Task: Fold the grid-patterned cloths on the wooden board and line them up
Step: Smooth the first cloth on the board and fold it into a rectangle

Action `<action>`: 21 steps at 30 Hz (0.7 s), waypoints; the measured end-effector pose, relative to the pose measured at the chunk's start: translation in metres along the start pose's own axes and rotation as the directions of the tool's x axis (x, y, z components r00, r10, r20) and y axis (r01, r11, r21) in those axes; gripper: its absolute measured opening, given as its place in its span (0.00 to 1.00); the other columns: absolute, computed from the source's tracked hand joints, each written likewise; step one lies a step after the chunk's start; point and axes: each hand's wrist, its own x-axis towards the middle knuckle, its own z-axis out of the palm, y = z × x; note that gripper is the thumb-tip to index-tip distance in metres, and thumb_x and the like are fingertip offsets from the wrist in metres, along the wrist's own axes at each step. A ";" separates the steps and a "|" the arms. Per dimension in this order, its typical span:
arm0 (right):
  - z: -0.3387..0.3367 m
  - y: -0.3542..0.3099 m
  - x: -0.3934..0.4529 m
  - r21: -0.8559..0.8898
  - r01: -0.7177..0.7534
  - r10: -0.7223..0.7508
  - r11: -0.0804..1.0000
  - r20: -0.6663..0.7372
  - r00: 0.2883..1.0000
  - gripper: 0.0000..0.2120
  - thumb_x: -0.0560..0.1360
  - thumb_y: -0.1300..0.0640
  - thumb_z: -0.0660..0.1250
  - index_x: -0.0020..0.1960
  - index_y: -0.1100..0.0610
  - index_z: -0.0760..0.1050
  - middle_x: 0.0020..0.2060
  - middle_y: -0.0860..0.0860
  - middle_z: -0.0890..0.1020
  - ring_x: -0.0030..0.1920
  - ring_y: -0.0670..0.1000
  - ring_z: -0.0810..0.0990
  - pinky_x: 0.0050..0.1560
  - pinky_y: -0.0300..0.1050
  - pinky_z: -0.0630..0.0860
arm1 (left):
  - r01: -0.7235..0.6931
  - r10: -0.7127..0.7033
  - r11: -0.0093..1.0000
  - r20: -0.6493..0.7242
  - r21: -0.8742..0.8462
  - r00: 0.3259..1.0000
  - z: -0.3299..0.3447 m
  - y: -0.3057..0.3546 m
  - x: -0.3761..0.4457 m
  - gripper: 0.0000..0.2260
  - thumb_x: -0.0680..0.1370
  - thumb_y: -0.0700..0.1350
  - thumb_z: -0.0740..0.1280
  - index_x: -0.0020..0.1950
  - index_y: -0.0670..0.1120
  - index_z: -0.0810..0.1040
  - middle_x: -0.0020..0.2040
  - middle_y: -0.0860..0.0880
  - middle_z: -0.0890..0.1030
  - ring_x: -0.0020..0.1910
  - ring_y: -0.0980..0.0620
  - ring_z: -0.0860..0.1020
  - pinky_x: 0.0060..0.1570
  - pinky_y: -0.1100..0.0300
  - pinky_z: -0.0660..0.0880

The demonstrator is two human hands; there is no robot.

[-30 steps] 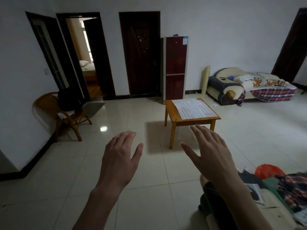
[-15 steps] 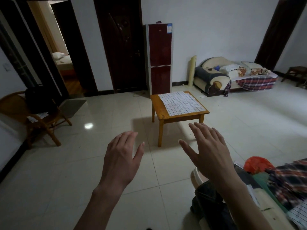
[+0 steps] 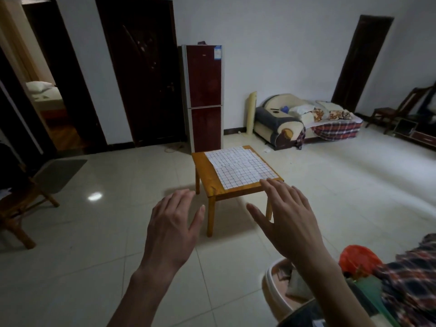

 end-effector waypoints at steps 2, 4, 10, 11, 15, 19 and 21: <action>0.011 0.003 0.021 -0.001 -0.017 0.017 1.000 0.001 1.000 0.38 0.81 0.28 0.46 0.81 0.52 0.63 0.79 0.52 0.70 0.79 0.53 0.67 0.79 0.51 0.55 | -0.015 0.015 1.000 -0.001 -0.006 1.000 0.012 -0.006 0.025 0.25 0.83 0.60 0.55 0.72 0.46 0.77 0.68 0.46 0.80 0.68 0.48 0.77 0.67 0.55 0.66; 0.021 0.007 0.039 0.001 -0.036 0.036 0.999 -0.001 0.999 0.38 0.81 0.29 0.46 0.81 0.52 0.64 0.79 0.52 0.70 0.79 0.53 0.67 0.79 0.52 0.56 | -0.031 0.031 0.999 0.012 -0.007 0.999 0.024 -0.012 0.048 0.26 0.83 0.60 0.55 0.72 0.46 0.76 0.69 0.47 0.80 0.68 0.48 0.77 0.66 0.56 0.65; 0.046 0.029 0.084 -0.032 -0.090 0.091 0.995 0.015 0.996 0.38 0.81 0.29 0.46 0.81 0.51 0.63 0.79 0.51 0.68 0.80 0.52 0.65 0.79 0.50 0.54 | -0.061 0.063 0.997 0.037 -0.051 0.997 0.064 -0.020 0.105 0.26 0.83 0.61 0.54 0.73 0.46 0.76 0.69 0.46 0.80 0.69 0.47 0.77 0.67 0.53 0.69; 0.050 0.033 0.091 -0.034 -0.097 0.097 0.995 0.018 0.995 0.38 0.81 0.29 0.46 0.81 0.52 0.63 0.79 0.51 0.68 0.80 0.52 0.65 0.79 0.50 0.53 | -0.062 0.065 0.996 0.044 -0.057 0.997 0.071 -0.020 0.114 0.26 0.83 0.61 0.54 0.73 0.47 0.76 0.69 0.47 0.79 0.69 0.48 0.76 0.67 0.52 0.70; 0.072 0.052 0.123 -0.028 -0.112 0.113 0.993 0.024 0.993 0.39 0.81 0.28 0.45 0.81 0.52 0.63 0.79 0.51 0.69 0.80 0.52 0.65 0.80 0.51 0.55 | -0.066 0.070 0.996 0.067 -0.060 0.995 0.105 -0.020 0.151 0.25 0.84 0.61 0.55 0.74 0.48 0.74 0.71 0.48 0.78 0.70 0.49 0.75 0.69 0.51 0.69; 0.101 0.080 0.161 -0.004 -0.125 0.125 0.992 0.026 0.992 0.38 0.81 0.29 0.46 0.80 0.52 0.65 0.78 0.51 0.71 0.79 0.53 0.67 0.79 0.52 0.56 | -0.072 0.076 0.996 0.077 -0.055 0.994 0.142 -0.015 0.192 0.26 0.83 0.62 0.54 0.74 0.49 0.74 0.71 0.48 0.78 0.71 0.49 0.74 0.70 0.51 0.69; 0.115 0.095 0.184 0.000 -0.119 0.119 0.993 0.035 0.992 0.38 0.81 0.29 0.46 0.80 0.53 0.66 0.77 0.51 0.72 0.79 0.52 0.68 0.79 0.50 0.56 | -0.066 0.070 0.997 0.089 -0.044 0.994 0.160 -0.012 0.216 0.26 0.83 0.61 0.55 0.74 0.48 0.74 0.71 0.48 0.78 0.71 0.49 0.74 0.70 0.50 0.70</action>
